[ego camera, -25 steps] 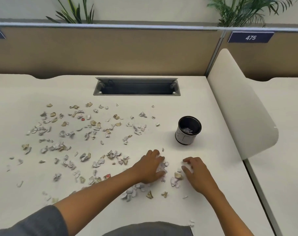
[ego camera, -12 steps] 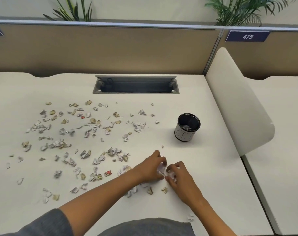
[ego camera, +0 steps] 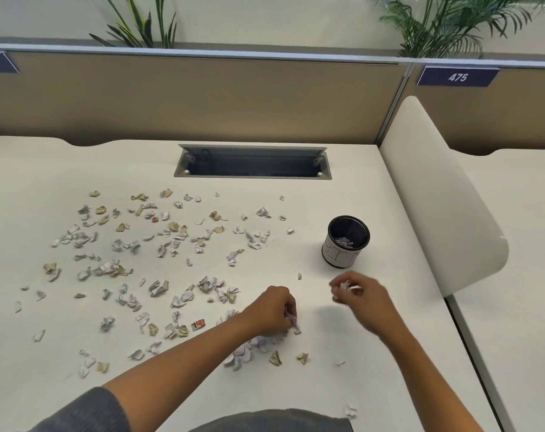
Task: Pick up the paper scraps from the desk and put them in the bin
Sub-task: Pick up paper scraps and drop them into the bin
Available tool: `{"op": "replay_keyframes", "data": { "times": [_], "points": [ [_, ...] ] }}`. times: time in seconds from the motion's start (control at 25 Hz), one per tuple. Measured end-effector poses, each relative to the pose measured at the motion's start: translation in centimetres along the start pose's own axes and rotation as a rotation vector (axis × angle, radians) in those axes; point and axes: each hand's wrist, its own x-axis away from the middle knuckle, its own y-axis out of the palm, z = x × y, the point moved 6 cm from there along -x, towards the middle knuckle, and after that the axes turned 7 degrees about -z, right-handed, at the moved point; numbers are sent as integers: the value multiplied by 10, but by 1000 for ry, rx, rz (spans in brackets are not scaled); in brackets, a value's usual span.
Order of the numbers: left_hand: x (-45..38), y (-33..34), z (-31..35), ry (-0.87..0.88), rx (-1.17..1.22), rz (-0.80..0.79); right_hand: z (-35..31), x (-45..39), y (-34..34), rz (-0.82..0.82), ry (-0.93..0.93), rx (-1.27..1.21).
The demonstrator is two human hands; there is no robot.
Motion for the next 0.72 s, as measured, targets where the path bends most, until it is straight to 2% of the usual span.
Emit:
{"op": "replay_keyframes", "data": {
  "times": [0.2, 0.44, 0.56, 0.72],
  "points": [
    [-1, -1, -4, -44, 64, -6, -46, -41, -55, 173, -66, 11],
    [-3, -7, -2, -66, 198, -16, -53, -79, -58, 169, 2, 108],
    [-9, -24, 7, -68, 400, 14, -49, -80, -55, 116, 23, 40],
    [-30, -49, 38, -22, 711, 27, -44, -70, -63, 202, -21, -78]
  ]
}}
